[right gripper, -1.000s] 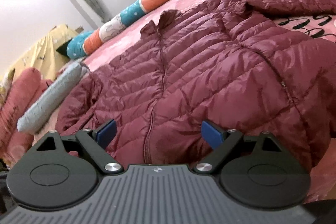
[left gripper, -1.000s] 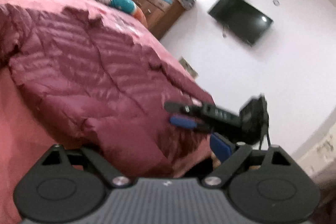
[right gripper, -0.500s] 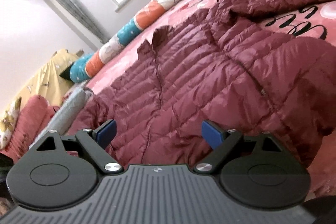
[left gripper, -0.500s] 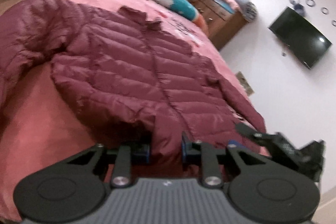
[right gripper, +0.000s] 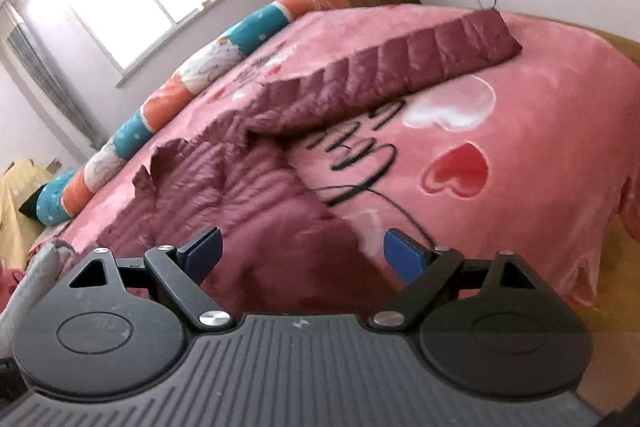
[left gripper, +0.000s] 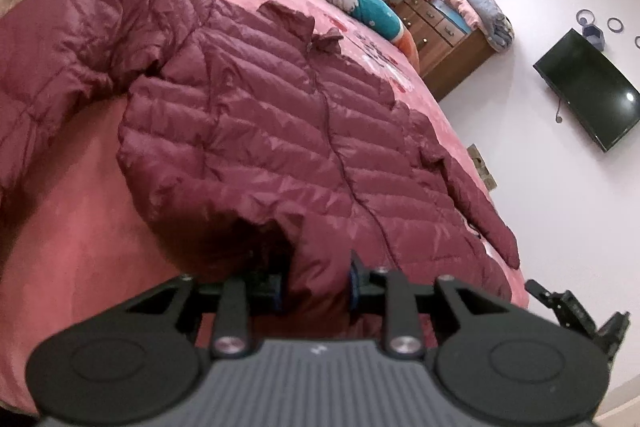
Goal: Fold large clothes
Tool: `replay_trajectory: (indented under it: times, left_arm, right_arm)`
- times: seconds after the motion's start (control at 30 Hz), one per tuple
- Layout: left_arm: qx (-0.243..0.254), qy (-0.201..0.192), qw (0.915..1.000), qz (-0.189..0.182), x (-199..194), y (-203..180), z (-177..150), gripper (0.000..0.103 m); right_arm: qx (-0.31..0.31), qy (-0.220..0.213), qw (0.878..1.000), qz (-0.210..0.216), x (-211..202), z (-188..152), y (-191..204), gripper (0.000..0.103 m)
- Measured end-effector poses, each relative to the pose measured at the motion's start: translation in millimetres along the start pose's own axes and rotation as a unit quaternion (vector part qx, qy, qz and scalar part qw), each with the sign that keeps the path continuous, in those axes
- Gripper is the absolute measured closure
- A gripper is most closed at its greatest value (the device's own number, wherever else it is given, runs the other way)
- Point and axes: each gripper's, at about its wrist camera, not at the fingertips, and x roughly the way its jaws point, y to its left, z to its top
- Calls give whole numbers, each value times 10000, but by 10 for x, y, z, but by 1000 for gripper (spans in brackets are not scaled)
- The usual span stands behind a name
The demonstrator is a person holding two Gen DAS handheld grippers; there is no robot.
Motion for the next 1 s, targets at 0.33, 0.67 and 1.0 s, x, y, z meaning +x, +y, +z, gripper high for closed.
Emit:
replay_trajectory:
  times: [0.33,0.67,1.0]
  left_arm:
    - [-121,184,9992,-348,66,145,-124,28]
    - [-148,483,9987,-71,242,201,-149,57]
    - [-382,405,9976,-414,37,166,-76,85]
  right_arm:
    - [-1132,769,9844,1110,501,244,-47,0]
    - [-1414,2266,9455,1861,806,155,84,0]
    - [-1824,2256,9387,1860,448,146,613,62]
